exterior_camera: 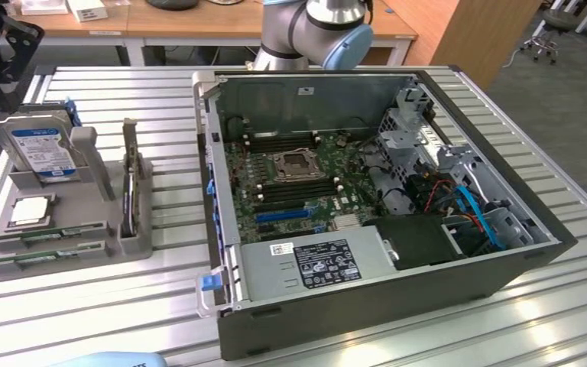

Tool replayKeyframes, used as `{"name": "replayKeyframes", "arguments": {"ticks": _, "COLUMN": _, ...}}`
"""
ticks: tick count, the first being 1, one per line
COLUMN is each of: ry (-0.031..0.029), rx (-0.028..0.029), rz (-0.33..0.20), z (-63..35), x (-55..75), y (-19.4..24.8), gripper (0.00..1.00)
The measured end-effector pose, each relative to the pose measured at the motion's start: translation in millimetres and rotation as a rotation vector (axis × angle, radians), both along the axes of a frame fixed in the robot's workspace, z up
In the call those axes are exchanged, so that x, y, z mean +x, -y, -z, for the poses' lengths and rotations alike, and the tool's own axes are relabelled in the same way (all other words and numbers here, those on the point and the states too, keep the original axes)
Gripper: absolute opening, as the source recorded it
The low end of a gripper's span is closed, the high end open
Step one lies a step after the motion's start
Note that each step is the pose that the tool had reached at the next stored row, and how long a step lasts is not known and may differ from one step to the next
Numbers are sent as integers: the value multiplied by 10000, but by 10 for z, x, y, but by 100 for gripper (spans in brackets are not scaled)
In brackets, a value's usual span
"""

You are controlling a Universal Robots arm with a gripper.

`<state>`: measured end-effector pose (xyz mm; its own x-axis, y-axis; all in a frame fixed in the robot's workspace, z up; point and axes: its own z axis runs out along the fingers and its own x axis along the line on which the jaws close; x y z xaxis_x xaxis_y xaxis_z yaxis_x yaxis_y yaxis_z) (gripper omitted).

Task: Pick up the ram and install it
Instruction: 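Reach for the ram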

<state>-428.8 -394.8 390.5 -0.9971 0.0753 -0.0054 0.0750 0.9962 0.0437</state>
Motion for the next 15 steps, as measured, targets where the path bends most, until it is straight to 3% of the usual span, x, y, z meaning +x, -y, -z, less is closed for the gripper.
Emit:
{"name": "replayKeyframes", "arguments": {"ticks": 3, "ry": 1, "rx": 1, "rz": 1, "z": 0, "x": 4, "y": 0, "gripper": 10}}
{"name": "replayKeyframes", "arguments": {"ticks": 10, "ry": -8, "rx": 0, "rz": 0, "z": 0, "x": 152, "y": 5, "gripper": 10}}
{"name": "replayKeyframes", "arguments": {"ticks": 15, "ry": -7, "rx": 0, "rz": 1, "z": 0, "x": 162, "y": 5, "gripper": 10}}
